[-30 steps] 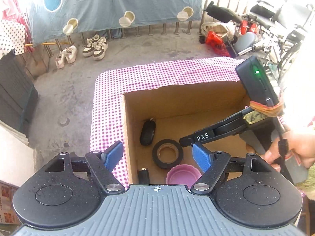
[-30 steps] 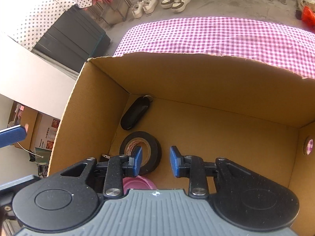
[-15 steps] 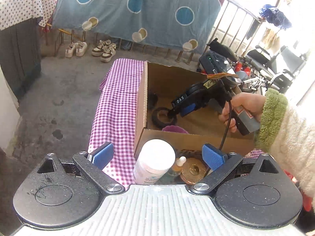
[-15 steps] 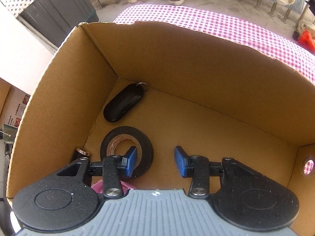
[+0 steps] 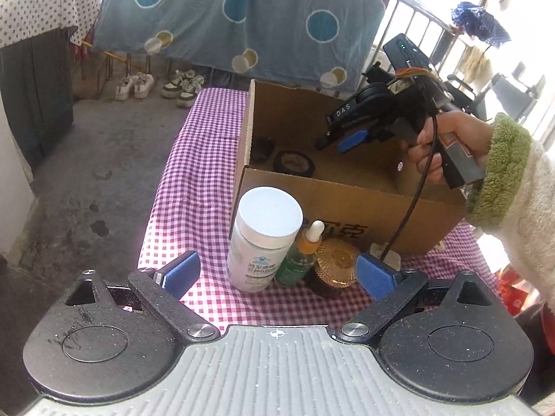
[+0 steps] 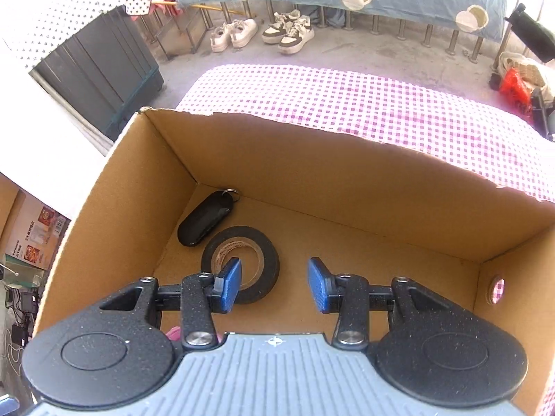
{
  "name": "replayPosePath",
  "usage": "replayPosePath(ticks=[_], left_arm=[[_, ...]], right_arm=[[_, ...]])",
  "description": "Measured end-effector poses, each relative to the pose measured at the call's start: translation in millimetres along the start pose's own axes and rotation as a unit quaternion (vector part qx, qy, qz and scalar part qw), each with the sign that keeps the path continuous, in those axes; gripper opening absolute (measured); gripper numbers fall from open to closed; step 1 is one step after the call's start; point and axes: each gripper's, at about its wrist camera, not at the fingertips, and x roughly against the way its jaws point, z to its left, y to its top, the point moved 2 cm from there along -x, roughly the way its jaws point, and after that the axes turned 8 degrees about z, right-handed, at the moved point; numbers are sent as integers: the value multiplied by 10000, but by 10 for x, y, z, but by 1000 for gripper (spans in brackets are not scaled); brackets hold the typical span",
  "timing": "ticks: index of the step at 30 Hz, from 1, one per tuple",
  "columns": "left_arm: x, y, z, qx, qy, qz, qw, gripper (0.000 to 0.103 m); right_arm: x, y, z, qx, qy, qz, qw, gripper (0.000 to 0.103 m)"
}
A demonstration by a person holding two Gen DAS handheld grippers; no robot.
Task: Organize rigid objects
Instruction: 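Move the right gripper to the white plug charger and close on it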
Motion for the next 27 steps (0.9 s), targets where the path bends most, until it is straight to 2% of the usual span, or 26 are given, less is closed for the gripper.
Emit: replayPosePath(ticks=[4, 6, 9, 13, 17, 20, 24, 27], left_arm=[[-17, -66, -128, -295, -163, -38, 9994, 100], [-56, -99, -187, -389, -205, -152, 9989, 102], [-159, -160, -301, -532, -341, -161, 9979, 102], [-274, -226, -436, -540, -777, -57, 9955, 102], [-360, -328, -677, -845, -789, -143, 9932, 102], [-453, -402, -910, -1240, -690, -152, 9898, 102], [-591, -498, -1189, -1650, -445, -93, 9853, 102], [-707, -518, -1302, -1674, -305, -127, 9853, 98]], right_arm=[[687, -416, 7, 157, 323, -676, 9971, 48], [1061, -738, -9, 211, 550, -1095, 9922, 57], [1496, -1273, -73, 165, 819, -1624, 9832, 60], [1753, -1928, -202, -165, 1121, -1909, 9750, 60], [1698, -2425, -260, -502, 1206, -2152, 9678, 60], [1490, -2642, -323, -815, 1123, -2252, 9644, 60], [1203, -2612, -451, -1135, 1306, -2166, 9608, 55], [991, -2510, -553, -1199, 1515, -1996, 9607, 50]])
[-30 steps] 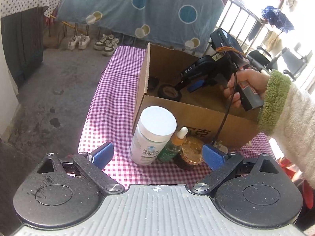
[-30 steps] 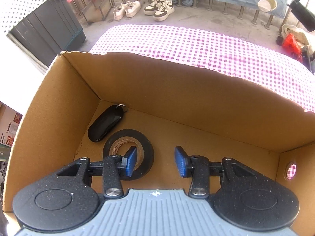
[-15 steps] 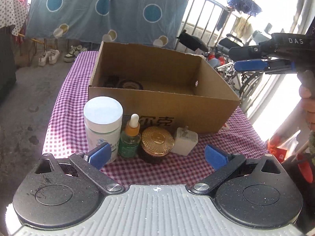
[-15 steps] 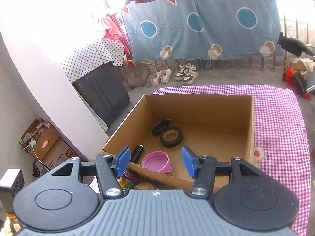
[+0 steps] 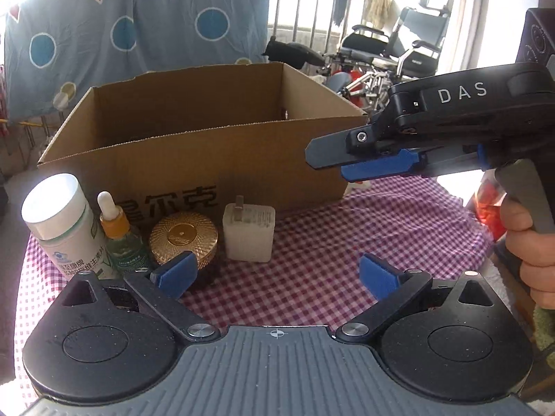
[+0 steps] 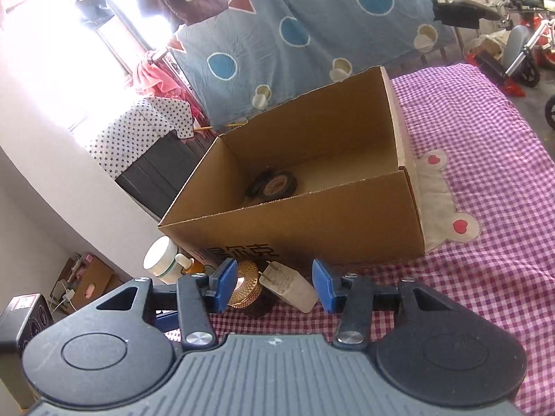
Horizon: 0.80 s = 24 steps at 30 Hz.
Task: Organize rigid objects
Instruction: 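Move the right gripper to the white plug charger and close on it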
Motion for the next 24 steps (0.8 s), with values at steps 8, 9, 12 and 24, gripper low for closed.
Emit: replayPosePath(ticks=[8, 9, 12, 24], left_arm=[[-295, 104, -20, -61, 224, 223, 9995, 73], [-318, 113, -13, -62, 214, 252, 9994, 72], [-414, 148, 21, -7, 145, 377, 9992, 66], [-488, 165, 81, 242, -194, 567, 9979, 59]], right_arm=[[-528, 55, -226, -363, 366, 517, 9973, 40], [-581, 63, -234, -367, 413, 571, 9968, 40], [-743, 82, -266, -407, 536, 762, 9948, 39], [-811, 48, -375, -848, 945, 1133, 9854, 40]])
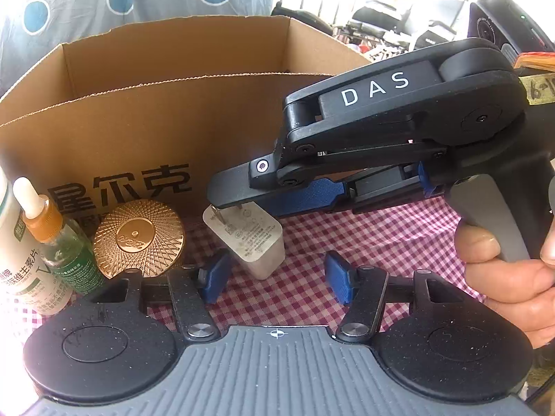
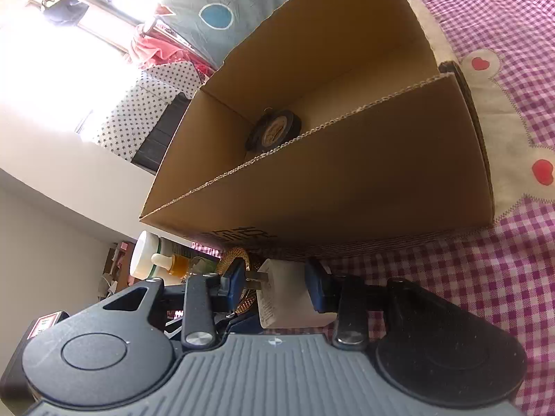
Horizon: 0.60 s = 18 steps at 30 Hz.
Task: Organize rigid objects
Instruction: 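Move the right gripper to the white plug charger and close on it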
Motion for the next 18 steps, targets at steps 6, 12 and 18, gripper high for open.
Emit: replayPosePath(ticks=[6, 12, 18], left_arm=[[67, -47, -83, -104, -143, 78, 9998, 54], [162, -155, -288, -459, -212, 150, 9986, 53], [213, -251, -393, -799, -2, 57, 9968, 47]], right_arm=[[156, -113, -148, -543, 165, -34, 9984, 40], [351, -350, -264, -933, 223, -197, 9952, 40], [502, -520, -276, -878, 53, -383, 9954, 41]])
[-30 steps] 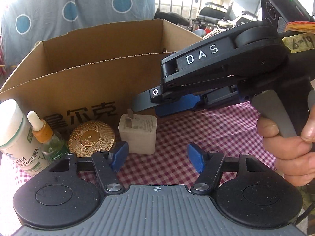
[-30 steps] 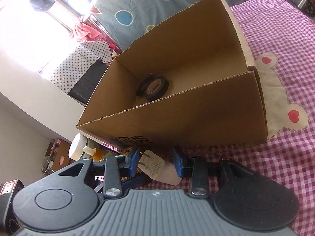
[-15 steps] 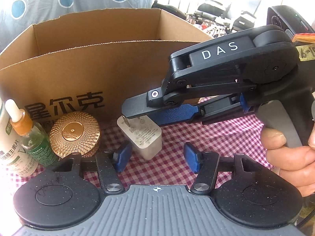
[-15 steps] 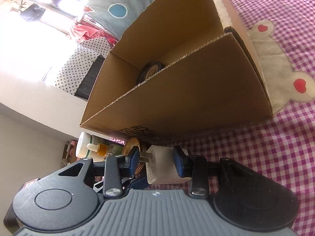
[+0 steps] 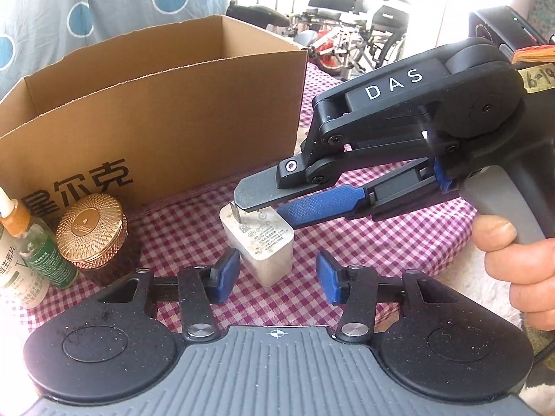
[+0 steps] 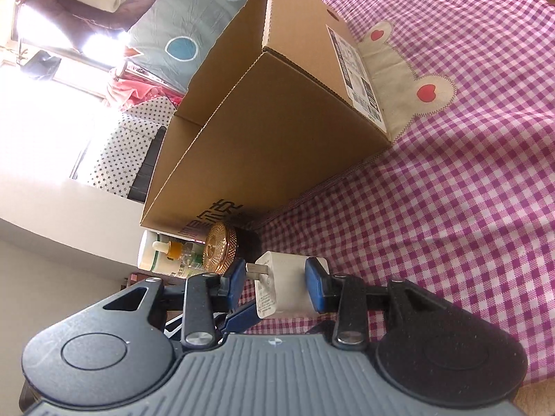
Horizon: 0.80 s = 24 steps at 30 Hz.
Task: Organize rigid objects
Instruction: 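Move the right gripper to the white plug charger and close on it, then carry the white charger with the right gripper into the box and release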
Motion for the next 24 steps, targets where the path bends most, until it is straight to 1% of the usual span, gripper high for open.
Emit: replayPosePath(ticks=[2, 6, 10, 13, 19, 22, 24], left_arm=[[7, 14, -19, -17, 56, -45, 10000, 41], [-9, 29, -13, 28, 102, -80, 9999, 41], [-80, 56, -43, -37, 169, -86, 9998, 39], [-111, 51, -56, -107, 205, -149, 9996, 35], [-147, 6, -50, -168, 132, -278, 9994, 34], [-177, -24, -23, -134, 52, -249, 9996, 34], [-205, -27, 3, -122, 9, -241, 9996, 34]], right_arm=[[50, -16, 33, 133, -148, -58, 9998, 41], [119, -45, 92, 350, -360, -83, 9987, 42], [60, -85, 194, 575, -656, -55, 9962, 43], [0, -110, 291, 741, -886, -18, 9933, 43], [-174, -76, 441, 986, -1308, 116, 9864, 44], [-241, -67, 462, 1007, -1485, 119, 9837, 44], [-252, -61, 442, 970, -1498, 127, 9839, 44]])
